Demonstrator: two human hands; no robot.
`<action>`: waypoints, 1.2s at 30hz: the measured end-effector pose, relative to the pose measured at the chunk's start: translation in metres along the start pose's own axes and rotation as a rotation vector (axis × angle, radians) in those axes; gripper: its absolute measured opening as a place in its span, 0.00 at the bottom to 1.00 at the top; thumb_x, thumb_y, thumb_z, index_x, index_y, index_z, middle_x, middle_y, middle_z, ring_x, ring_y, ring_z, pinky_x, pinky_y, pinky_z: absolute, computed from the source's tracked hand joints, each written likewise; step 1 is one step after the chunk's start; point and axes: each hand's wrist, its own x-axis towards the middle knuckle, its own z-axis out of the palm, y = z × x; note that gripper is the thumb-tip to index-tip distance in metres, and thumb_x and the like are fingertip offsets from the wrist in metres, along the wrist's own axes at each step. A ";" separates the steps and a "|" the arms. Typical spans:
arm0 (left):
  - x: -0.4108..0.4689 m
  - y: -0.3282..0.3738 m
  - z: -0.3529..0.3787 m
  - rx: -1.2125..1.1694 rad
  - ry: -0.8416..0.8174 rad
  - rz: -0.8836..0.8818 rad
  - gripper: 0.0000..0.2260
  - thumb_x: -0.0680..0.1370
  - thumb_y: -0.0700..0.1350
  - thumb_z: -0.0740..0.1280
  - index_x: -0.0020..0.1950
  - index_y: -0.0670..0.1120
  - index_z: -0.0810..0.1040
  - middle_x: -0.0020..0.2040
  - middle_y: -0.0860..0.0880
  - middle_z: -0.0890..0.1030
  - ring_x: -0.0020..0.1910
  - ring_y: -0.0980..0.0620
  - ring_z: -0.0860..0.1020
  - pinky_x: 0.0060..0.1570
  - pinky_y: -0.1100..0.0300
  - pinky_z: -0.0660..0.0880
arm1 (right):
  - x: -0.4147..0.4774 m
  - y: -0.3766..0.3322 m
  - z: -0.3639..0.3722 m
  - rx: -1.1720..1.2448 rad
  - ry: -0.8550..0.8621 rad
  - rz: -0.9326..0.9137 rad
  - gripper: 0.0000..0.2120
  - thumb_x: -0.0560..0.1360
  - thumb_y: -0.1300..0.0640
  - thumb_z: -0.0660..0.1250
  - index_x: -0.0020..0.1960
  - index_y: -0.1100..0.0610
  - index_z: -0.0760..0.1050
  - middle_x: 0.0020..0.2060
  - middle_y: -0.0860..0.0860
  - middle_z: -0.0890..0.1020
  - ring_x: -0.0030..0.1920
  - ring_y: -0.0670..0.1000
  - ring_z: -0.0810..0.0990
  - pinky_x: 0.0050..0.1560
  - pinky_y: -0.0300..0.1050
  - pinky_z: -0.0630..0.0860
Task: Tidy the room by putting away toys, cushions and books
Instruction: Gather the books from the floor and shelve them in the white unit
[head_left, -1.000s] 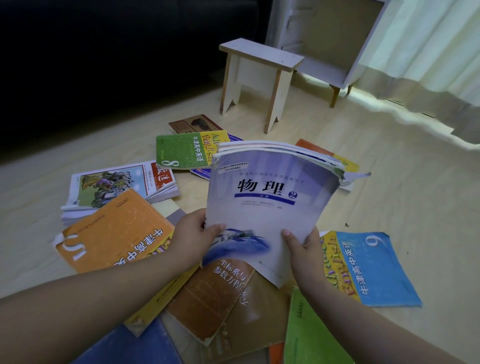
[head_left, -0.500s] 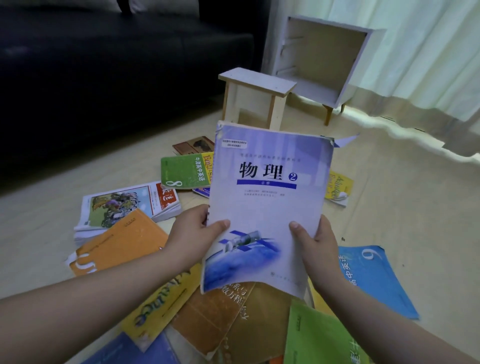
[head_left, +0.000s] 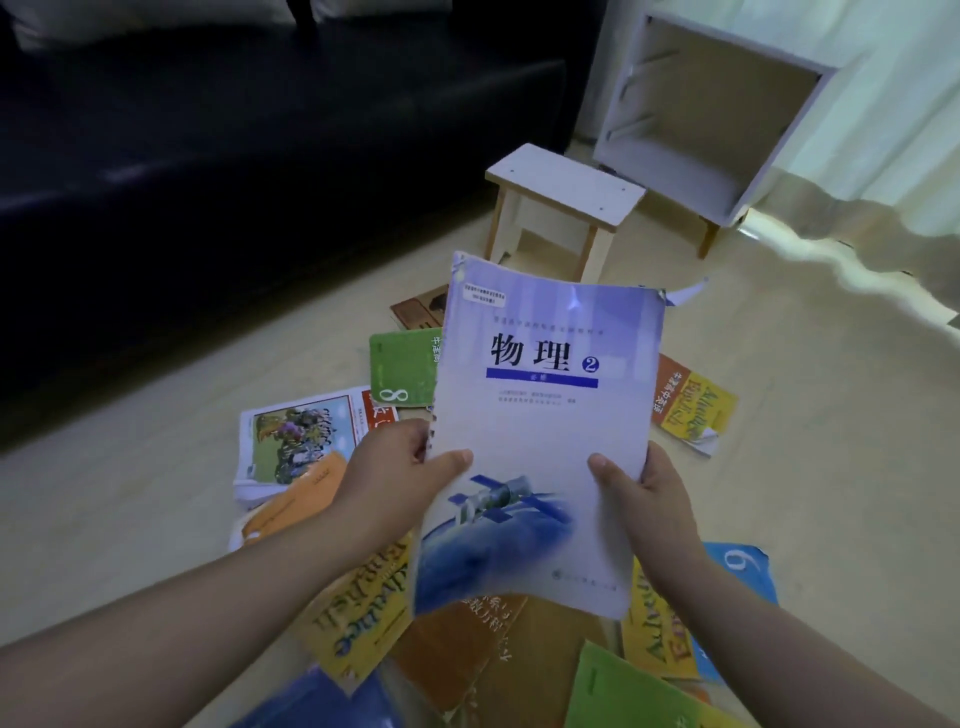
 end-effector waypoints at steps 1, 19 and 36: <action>-0.005 0.013 -0.011 0.011 0.006 -0.018 0.09 0.74 0.51 0.71 0.43 0.46 0.80 0.38 0.47 0.84 0.38 0.48 0.82 0.43 0.46 0.80 | -0.003 -0.016 -0.004 0.000 -0.020 0.014 0.23 0.70 0.46 0.67 0.63 0.52 0.73 0.54 0.48 0.82 0.52 0.51 0.81 0.52 0.51 0.78; -0.165 0.411 -0.205 0.005 0.032 -0.031 0.05 0.74 0.48 0.71 0.41 0.49 0.80 0.35 0.52 0.85 0.32 0.56 0.83 0.37 0.54 0.79 | -0.119 -0.415 -0.224 0.085 0.004 0.006 0.18 0.71 0.49 0.69 0.59 0.55 0.74 0.49 0.49 0.83 0.45 0.46 0.81 0.36 0.36 0.72; -0.319 0.655 -0.278 -0.184 -0.027 0.346 0.09 0.71 0.52 0.73 0.43 0.47 0.82 0.36 0.49 0.85 0.32 0.52 0.82 0.33 0.53 0.76 | -0.280 -0.640 -0.425 0.099 0.280 -0.196 0.08 0.76 0.56 0.67 0.56 0.51 0.74 0.50 0.45 0.82 0.48 0.45 0.81 0.42 0.39 0.74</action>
